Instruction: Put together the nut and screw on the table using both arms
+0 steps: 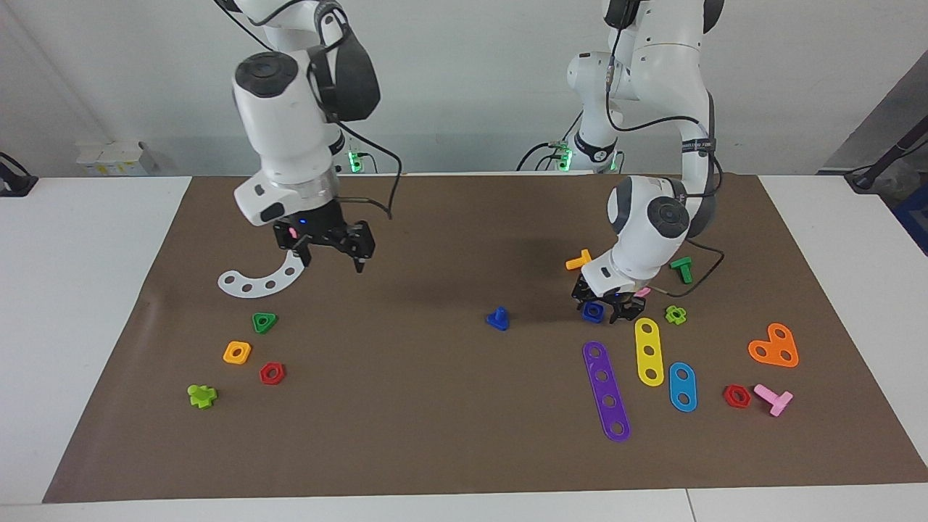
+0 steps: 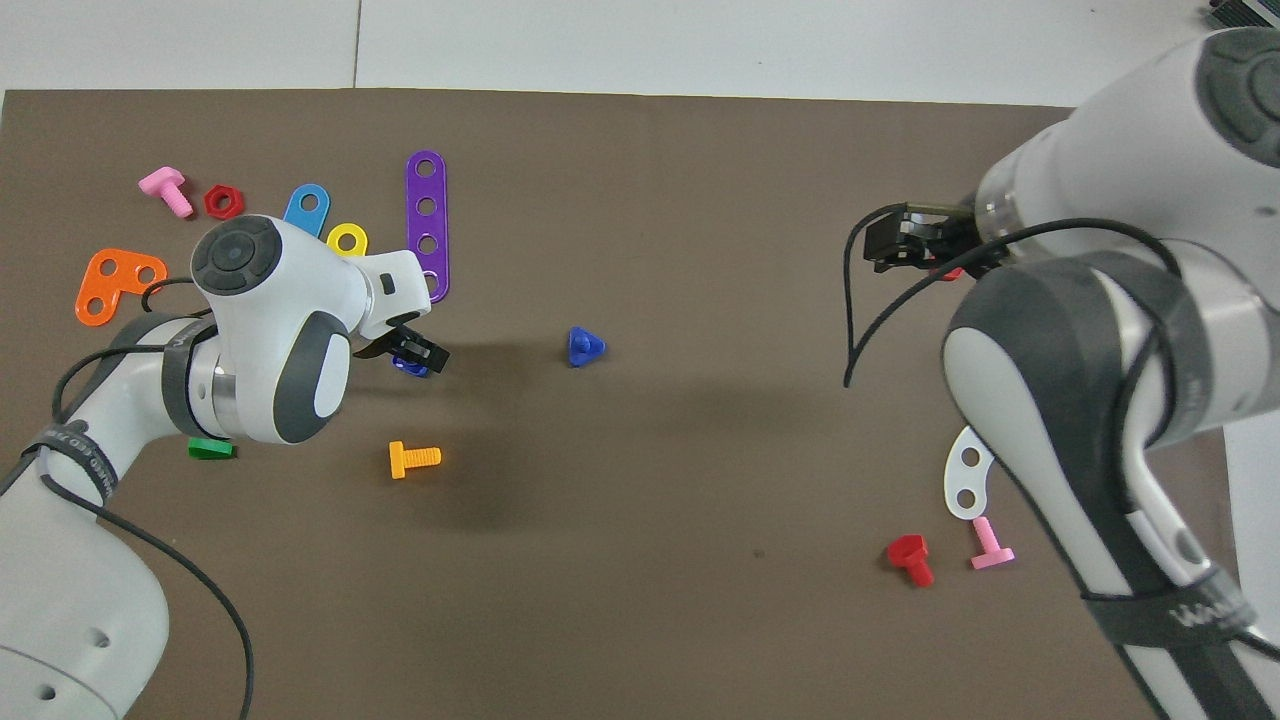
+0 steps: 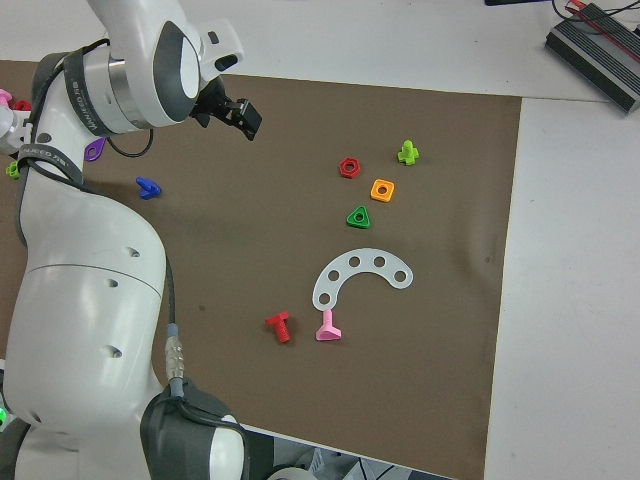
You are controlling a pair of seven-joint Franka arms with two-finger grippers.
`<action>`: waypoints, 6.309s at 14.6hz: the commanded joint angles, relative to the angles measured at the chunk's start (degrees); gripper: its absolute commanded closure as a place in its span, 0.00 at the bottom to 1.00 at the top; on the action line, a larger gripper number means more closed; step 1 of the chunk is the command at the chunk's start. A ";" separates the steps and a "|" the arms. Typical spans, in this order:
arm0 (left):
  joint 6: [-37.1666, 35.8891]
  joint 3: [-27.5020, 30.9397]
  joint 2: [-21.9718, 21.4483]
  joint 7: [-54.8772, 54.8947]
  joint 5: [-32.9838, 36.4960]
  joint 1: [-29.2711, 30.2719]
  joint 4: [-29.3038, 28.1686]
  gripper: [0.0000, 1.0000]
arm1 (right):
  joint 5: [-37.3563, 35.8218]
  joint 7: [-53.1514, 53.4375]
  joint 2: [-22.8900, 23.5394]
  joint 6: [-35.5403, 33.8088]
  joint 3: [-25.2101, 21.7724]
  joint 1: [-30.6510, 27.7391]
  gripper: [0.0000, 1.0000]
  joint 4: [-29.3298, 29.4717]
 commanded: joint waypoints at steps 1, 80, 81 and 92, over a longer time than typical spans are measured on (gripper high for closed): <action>2.30 0.69 -0.42 1.77 -1.29 -0.86 -1.71 0.24 | 0.31 -7.42 -5.10 -4.68 0.98 -5.51 0.00 -3.34; -33.54 3.94 -3.05 -18.80 1.76 13.20 30.01 0.00 | -3.99 -16.32 -17.16 -16.21 2.83 -13.00 0.00 -6.51; -35.12 3.94 -4.01 -18.80 5.53 12.50 30.01 0.00 | -3.99 -16.32 -17.16 -16.21 2.83 -13.00 0.00 -6.51; -44.10 3.32 -15.89 -18.19 8.12 9.33 28.44 0.00 | -3.99 -16.32 -17.16 -16.21 2.83 -13.00 0.00 -6.51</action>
